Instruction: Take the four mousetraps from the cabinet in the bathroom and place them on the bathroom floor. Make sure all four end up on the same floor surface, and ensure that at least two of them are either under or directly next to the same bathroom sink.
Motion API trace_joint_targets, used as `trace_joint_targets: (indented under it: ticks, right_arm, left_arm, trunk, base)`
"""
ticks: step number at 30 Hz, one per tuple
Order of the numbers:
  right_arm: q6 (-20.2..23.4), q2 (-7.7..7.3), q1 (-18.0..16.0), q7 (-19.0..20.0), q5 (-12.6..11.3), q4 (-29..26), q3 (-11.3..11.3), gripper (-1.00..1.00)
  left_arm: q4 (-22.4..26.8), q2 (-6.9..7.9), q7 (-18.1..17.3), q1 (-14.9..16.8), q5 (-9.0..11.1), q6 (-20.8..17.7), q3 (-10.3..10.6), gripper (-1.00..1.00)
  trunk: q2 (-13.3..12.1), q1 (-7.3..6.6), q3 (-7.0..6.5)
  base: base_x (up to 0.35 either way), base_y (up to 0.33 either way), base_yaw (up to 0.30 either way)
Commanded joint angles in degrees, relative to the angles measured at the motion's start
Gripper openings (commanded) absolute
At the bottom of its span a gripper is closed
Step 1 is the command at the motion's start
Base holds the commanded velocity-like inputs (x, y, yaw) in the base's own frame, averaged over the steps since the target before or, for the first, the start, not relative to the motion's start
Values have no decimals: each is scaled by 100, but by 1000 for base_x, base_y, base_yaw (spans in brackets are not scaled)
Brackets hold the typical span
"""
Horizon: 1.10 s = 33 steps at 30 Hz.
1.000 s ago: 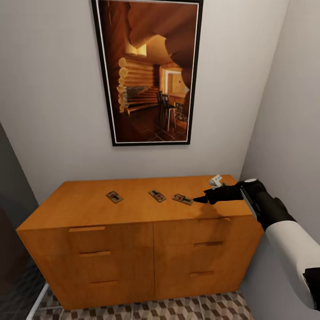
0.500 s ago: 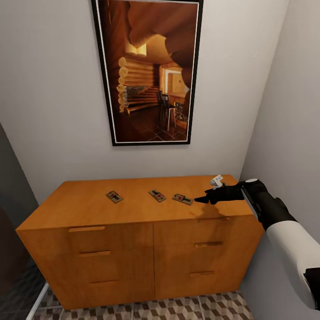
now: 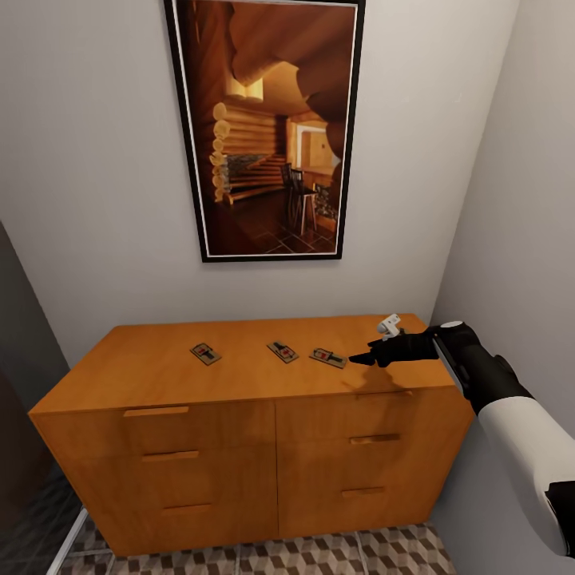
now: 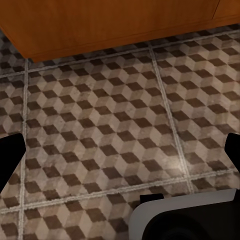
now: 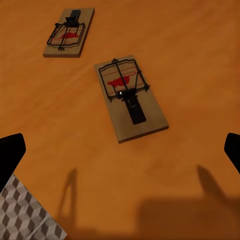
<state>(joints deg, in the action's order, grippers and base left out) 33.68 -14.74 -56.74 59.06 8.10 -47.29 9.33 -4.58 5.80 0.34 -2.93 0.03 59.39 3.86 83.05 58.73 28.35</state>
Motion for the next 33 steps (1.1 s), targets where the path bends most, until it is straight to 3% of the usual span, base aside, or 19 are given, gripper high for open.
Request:
trace_joint_targets:
  ticks: [1,33]
  right_arm:
    - [25,-1,-4,27,34,-8,5,100]
    - [13,7,-4,26,34,-8,7,100]
  left_arm:
    - [-6,0,3,3,14,20,36,100]
    - [-8,0,3,3,14,20,36,100]
  trunk:
    - [3,0,5]
    - [3,0,5]
  base:
    - [0,0,0]
    - [24,12,0]
